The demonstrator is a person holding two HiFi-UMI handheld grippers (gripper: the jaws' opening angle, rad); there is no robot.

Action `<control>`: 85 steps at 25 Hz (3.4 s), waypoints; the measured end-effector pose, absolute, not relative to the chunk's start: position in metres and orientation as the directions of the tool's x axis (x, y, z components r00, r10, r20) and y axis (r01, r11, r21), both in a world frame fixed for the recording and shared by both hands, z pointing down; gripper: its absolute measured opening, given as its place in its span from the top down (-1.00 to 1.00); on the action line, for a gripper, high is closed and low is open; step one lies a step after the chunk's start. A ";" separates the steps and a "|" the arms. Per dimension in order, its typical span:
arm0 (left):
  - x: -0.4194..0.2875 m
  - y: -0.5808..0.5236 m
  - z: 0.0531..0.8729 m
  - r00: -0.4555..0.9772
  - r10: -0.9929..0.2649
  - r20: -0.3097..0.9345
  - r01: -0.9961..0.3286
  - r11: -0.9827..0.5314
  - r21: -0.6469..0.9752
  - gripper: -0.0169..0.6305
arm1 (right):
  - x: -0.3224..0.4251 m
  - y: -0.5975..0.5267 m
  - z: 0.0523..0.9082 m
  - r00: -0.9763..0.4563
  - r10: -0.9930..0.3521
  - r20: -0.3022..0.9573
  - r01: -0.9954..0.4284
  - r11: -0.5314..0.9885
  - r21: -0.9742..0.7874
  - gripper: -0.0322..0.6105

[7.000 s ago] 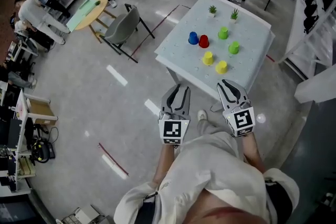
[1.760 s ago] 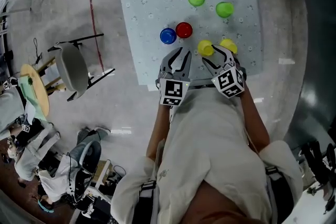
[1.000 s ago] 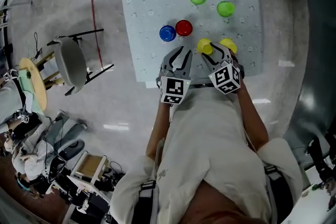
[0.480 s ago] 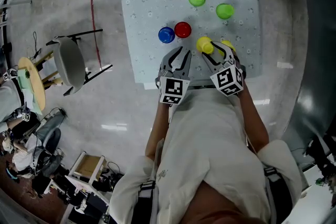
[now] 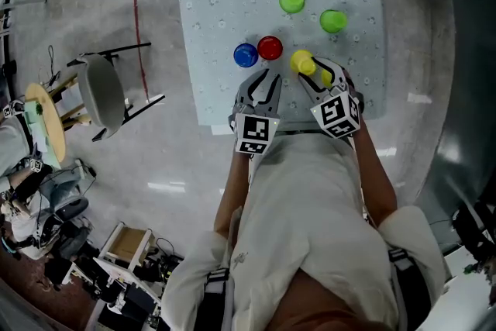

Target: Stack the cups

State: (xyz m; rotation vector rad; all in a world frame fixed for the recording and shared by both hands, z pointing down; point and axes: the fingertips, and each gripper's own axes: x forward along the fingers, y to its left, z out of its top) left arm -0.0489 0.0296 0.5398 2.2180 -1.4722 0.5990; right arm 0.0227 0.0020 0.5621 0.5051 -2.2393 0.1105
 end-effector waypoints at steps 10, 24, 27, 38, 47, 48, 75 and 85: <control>-0.052 0.017 0.541 0.341 -0.756 0.558 -0.934 -0.339 0.112 0.61 | 0.014 -0.026 0.569 -0.578 -0.317 0.752 -0.379 0.920 0.097 0.26; -0.058 0.007 0.547 0.329 -0.756 0.566 -0.941 -0.312 0.131 0.61 | -0.004 -0.050 0.584 -0.584 -0.298 0.755 -0.368 0.926 0.082 0.26; -0.059 0.006 0.547 0.326 -0.758 0.565 -0.943 -0.305 0.134 0.61 | -0.007 -0.053 0.584 -0.589 -0.296 0.752 -0.366 0.927 0.079 0.26; -0.062 0.008 0.545 0.310 -0.767 0.562 -0.949 -0.289 0.129 0.61 | -0.011 -0.057 0.591 -0.585 -0.300 0.754 -0.371 0.925 0.081 0.20; -0.062 0.010 0.538 0.305 -0.777 0.550 -0.950 -0.289 0.118 0.61 | -0.009 -0.056 0.583 -0.597 -0.315 0.738 -0.388 0.918 0.079 0.14; -0.062 0.010 0.537 0.306 -0.779 0.548 -0.950 -0.291 0.116 0.61 | -0.008 -0.056 0.581 -0.600 -0.321 0.733 -0.395 0.916 0.078 0.15; 0.011 0.011 0.527 0.480 -0.699 0.529 -0.852 -0.515 0.093 0.61 | 0.102 -0.007 0.538 -0.519 -0.482 0.706 -0.622 0.780 0.075 0.20; 0.049 0.009 0.535 0.555 -0.636 0.536 -0.792 -0.602 0.104 0.61 | 0.127 0.012 0.563 -0.496 -0.456 0.739 -0.658 0.752 0.023 0.16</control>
